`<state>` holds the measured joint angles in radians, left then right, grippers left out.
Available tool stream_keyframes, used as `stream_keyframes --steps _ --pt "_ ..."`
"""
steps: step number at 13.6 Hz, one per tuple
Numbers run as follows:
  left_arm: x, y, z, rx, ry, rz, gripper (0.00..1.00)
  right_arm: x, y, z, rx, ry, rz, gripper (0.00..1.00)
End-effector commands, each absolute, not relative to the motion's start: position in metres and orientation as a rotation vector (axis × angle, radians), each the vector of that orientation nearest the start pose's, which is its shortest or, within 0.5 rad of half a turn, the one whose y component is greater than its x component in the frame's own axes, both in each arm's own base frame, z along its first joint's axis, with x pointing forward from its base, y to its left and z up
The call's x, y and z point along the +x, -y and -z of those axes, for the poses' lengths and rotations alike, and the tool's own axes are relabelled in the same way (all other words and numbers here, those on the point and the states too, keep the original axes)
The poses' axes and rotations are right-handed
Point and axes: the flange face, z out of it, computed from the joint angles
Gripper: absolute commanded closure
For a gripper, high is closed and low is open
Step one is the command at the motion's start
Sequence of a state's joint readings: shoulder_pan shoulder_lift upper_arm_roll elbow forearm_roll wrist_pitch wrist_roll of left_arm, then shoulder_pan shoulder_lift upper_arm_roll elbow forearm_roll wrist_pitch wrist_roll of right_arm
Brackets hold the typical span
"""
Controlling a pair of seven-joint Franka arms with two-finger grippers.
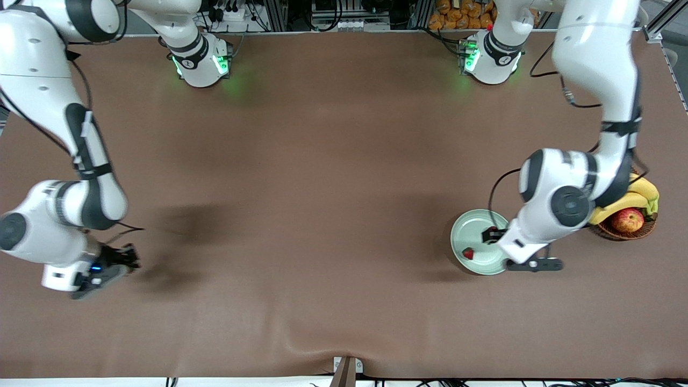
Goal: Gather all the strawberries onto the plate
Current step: 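Lower the held strawberry onto the plate and open the left gripper, then carry the third strawberry to mid-table with the right gripper and release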
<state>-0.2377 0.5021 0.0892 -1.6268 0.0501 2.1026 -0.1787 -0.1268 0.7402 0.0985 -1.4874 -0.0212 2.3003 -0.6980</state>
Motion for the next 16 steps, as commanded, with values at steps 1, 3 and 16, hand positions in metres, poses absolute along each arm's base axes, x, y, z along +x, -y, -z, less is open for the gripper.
stream_keyframes --steps 1,3,16 --pt "0.655 0.092 -0.395 -3.052 -0.007 0.017 0.0 0.725 -0.065 -0.251 -2.915 1.101 0.166 1.0" --pt "0.652 0.086 -0.428 -3.061 -0.026 0.013 0.0 0.714 -0.15 -0.253 -2.873 1.184 0.171 1.0" --pt "0.604 0.067 -0.535 -3.064 -0.059 -0.104 0.0 0.597 -0.475 -0.225 -2.771 1.014 0.458 1.0"
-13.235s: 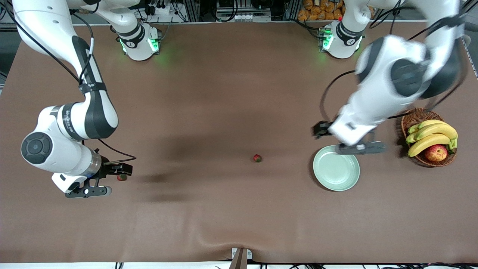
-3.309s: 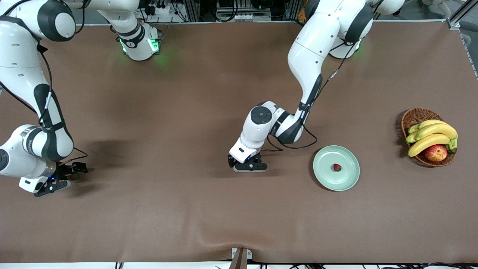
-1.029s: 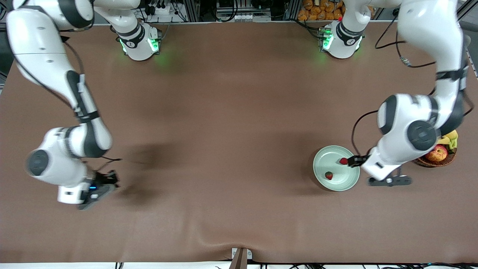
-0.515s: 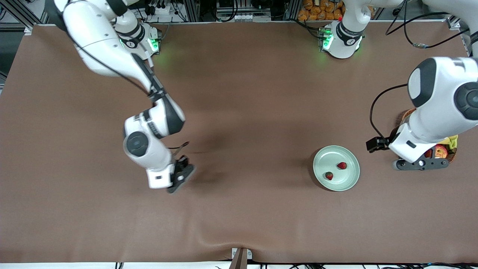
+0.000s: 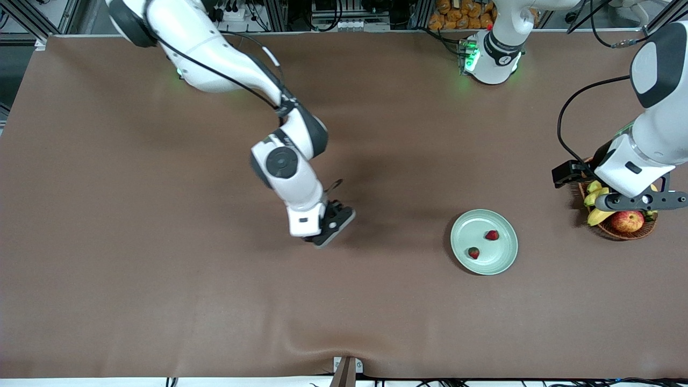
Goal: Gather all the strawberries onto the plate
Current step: 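Carry the third strawberry to mid-table with the right gripper and release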
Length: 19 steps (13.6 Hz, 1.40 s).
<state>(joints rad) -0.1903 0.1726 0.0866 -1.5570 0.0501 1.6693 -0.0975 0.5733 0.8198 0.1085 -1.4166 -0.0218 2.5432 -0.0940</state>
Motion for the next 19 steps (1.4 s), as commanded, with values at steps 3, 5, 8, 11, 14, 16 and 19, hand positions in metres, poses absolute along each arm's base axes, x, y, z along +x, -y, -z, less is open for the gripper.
stream_keyframes --steps 3,5,8,11,14,16,19 --pt "0.603 0.071 -0.534 -3.077 -0.061 -0.113 0.0 0.582 -0.499 -0.203 -2.778 0.967 0.425 1.0" --pt "0.603 0.069 -0.532 -3.087 -0.052 -0.12 0.0 0.573 -0.509 -0.2 -2.789 0.911 0.41 1.0" --pt "0.602 0.075 -0.532 -3.091 -0.065 -0.123 0.0 0.566 -0.514 -0.184 -2.79 0.937 0.404 0.0" --pt "0.6 0.087 -0.531 -3.101 -0.076 -0.127 0.0 0.571 -0.512 -0.196 -2.778 0.922 0.453 0.0" --pt "0.599 0.105 -0.527 -3.103 -0.111 -0.135 0.0 0.59 -0.493 -0.231 -2.783 0.869 0.494 0.0" --pt "0.599 0.121 -0.526 -3.125 -0.141 -0.119 0.0 0.603 -0.47 -0.254 -2.811 0.834 0.484 0.0" --pt "0.615 0.155 -0.487 -3.157 -0.201 -0.118 0.0 0.627 -0.425 -0.303 -2.87 0.768 0.464 0.0"
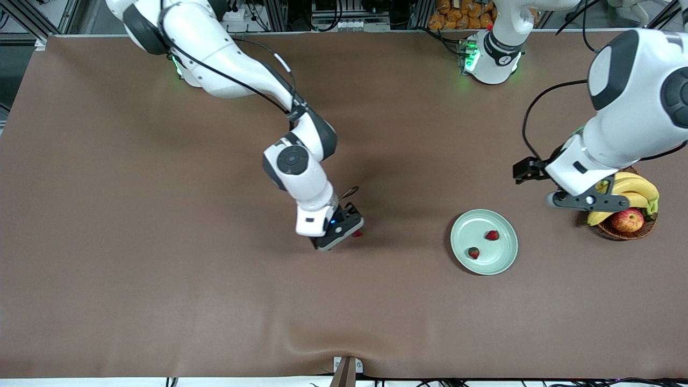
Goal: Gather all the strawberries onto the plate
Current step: 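Carry the third strawberry to mid-table with the right gripper and release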
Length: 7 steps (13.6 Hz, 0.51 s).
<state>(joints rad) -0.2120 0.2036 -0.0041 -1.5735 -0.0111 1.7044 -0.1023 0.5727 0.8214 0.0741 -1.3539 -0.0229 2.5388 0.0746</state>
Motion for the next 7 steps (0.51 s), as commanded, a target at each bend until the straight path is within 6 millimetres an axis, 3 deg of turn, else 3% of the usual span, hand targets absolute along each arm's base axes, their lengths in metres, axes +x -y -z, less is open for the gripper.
stream_keyframes --steps 1,3,7 --pt "0.623 0.176 -0.461 -3.165 -0.238 -0.115 0.0 0.634 -0.405 -0.322 -2.894 0.74 0.454 0.0" --pt "0.633 0.236 -0.41 -3.18 -0.342 -0.068 0.0 0.644 -0.358 -0.35 -2.955 0.665 0.448 0.0" --pt "0.63 0.357 -0.337 -3.182 -0.436 0.028 0.0 0.666 -0.258 -0.397 -3.028 0.482 0.511 0.0"
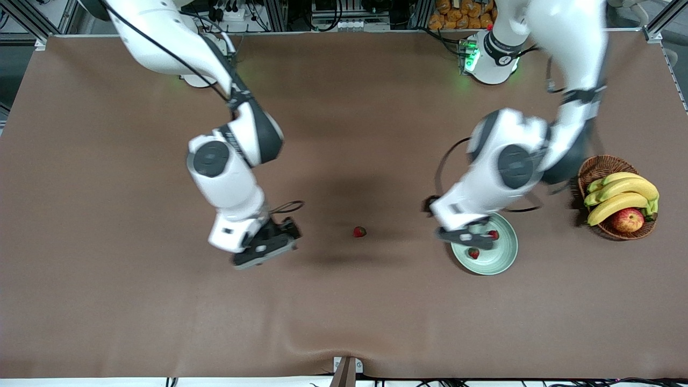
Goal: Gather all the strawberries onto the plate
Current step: 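Grasp the third strawberry with the left gripper while the right gripper withdraws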
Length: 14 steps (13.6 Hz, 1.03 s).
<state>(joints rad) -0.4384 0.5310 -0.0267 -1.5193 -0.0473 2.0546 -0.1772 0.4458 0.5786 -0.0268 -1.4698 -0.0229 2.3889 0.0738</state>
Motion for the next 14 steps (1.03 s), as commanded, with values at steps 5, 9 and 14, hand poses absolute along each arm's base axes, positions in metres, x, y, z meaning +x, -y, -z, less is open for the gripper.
stream_keyframes --steps 5,9,14 --pt "0.611 0.444 -0.274 -3.211 -0.491 0.182 0.0 0.642 -0.175 -0.473 -3.09 0.421 0.394 0.0" --pt "0.592 0.475 -0.232 -3.225 -0.49 0.217 0.0 0.621 -0.102 -0.524 -3.128 0.295 0.278 0.0" --pt "0.585 0.483 -0.201 -3.222 -0.52 0.245 0.01 0.59 -0.051 -0.555 -3.132 0.218 0.164 0.0"
